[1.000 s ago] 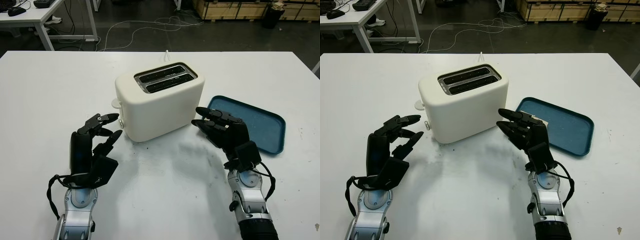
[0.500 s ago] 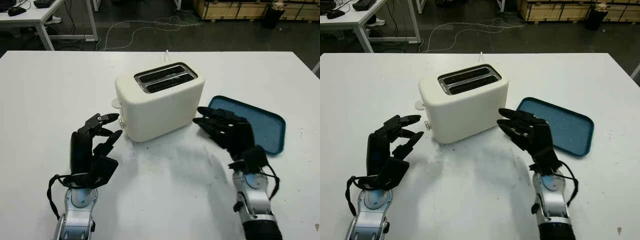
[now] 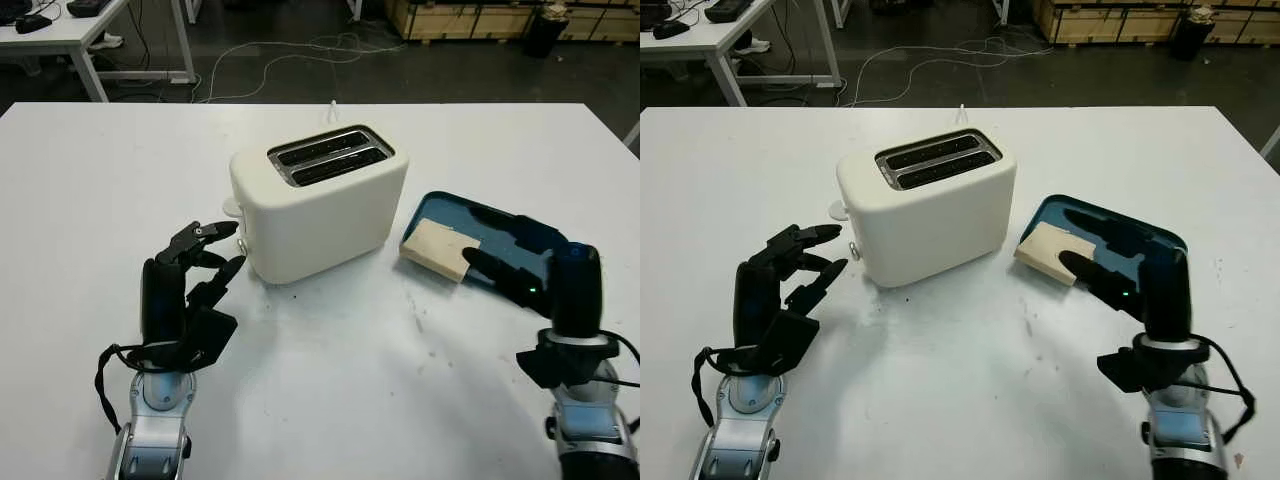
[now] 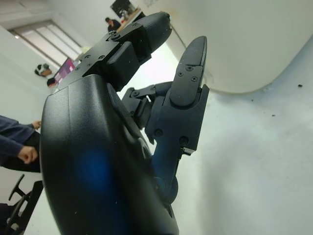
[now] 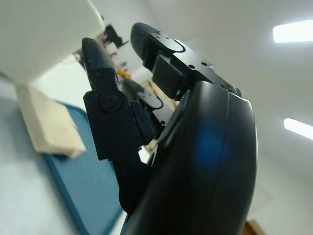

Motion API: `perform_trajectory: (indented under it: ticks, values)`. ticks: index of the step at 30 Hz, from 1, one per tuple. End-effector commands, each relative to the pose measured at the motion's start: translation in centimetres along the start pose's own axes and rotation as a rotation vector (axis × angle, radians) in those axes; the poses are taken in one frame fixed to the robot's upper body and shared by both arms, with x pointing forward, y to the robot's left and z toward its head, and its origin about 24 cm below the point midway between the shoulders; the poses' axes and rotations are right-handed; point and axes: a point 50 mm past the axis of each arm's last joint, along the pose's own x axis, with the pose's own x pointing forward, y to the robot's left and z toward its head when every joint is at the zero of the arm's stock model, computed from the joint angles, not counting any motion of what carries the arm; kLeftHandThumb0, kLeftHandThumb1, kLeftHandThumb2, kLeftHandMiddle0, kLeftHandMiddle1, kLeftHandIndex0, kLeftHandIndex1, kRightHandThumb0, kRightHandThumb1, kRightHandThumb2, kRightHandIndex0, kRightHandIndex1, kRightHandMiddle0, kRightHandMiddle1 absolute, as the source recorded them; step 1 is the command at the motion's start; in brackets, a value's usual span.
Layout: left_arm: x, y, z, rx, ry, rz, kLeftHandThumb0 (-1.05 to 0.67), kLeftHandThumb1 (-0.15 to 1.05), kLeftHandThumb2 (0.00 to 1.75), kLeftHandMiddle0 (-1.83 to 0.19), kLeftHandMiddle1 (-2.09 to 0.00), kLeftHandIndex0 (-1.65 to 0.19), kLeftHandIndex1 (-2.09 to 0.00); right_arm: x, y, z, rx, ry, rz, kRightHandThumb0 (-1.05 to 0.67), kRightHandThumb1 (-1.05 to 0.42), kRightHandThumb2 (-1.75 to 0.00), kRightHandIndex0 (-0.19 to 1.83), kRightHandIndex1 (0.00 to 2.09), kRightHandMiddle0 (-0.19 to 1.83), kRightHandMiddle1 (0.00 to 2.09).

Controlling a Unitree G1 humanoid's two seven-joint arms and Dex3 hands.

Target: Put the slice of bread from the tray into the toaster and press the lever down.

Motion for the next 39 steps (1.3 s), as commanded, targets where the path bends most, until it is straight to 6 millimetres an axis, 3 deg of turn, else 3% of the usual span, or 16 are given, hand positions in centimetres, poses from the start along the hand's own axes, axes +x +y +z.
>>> perform_trajectory:
  ticks: [1, 15, 24, 39]
  values:
    - [0.1, 0.1, 0.1, -0.003, -0.017, 0.003, -0.25, 0.92, 0.14, -0.59, -1.28, -0.68, -0.54, 0.0, -0.5, -0.5, -0.072, -0.010, 0.021, -0.43, -0.80, 0.00, 0.68, 0.14, 0.71, 0.00]
    - [0.0, 0.1, 0.0, 0.008, -0.019, 0.008, -0.25, 0.92, 0.15, -0.58, -1.28, -0.67, -0.57, -0.1, 0.7, -4.9, -0.533, -0.032, 0.328, -0.71, -0.74, 0.00, 0.42, 0.00, 0.49, 0.00]
    - [0.2, 0.0, -0.1, 0.010, -0.021, 0.010, -0.25, 0.92, 0.15, -0.58, -1.28, -0.67, -0.58, 0.1, 1.9, -6.3, -0.553, -0.007, 0.441, -0.76, -0.70, 0.00, 0.28, 0.00, 0.34, 0.00]
    - [0.2, 0.1, 0.0, 0.006, -0.026, 0.007, -0.26, 0.92, 0.15, -0.58, -1.28, -0.66, -0.61, 0.9, 2.8, -6.6, -0.574, -0.020, 0.474, -0.66, -0.70, -0.01, 0.33, 0.02, 0.39, 0.01]
